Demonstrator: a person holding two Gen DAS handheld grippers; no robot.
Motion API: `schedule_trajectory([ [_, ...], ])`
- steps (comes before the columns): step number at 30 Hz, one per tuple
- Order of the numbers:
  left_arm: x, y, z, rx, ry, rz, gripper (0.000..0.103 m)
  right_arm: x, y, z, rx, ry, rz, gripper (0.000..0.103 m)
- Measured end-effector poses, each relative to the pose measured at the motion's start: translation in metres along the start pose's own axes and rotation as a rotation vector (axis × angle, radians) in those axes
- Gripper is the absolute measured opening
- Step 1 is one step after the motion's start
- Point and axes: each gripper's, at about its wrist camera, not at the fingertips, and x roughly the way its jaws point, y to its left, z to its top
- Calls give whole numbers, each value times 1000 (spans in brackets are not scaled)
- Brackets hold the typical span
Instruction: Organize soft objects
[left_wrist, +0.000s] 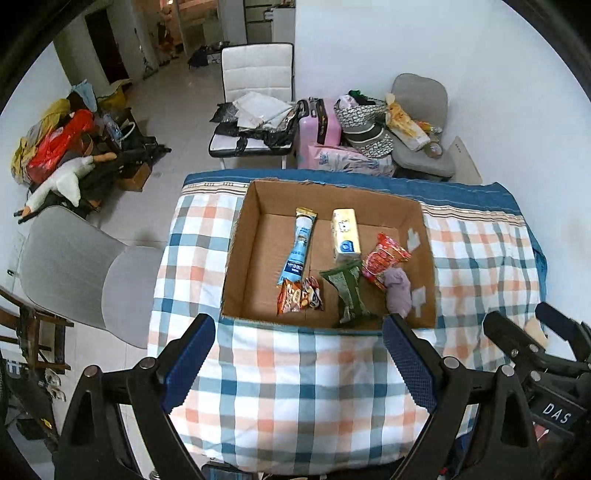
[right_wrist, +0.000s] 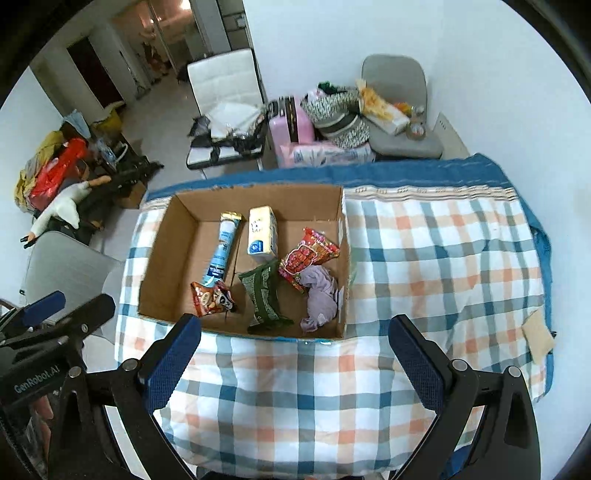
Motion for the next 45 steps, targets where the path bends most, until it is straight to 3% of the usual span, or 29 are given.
schedule_trajectory([
  [10,-65,-10,-16,19,-101,16,93,-78,-3,-23,-3,-82,-6,103],
  [17,-84,-10,-27,15,-132,27,93,-110,-3,-32,-5,-127,-27,103],
  [45,-101,-3,-33,-9,-165,40,93,-130,-2,-27,-17,-174,-67,103],
])
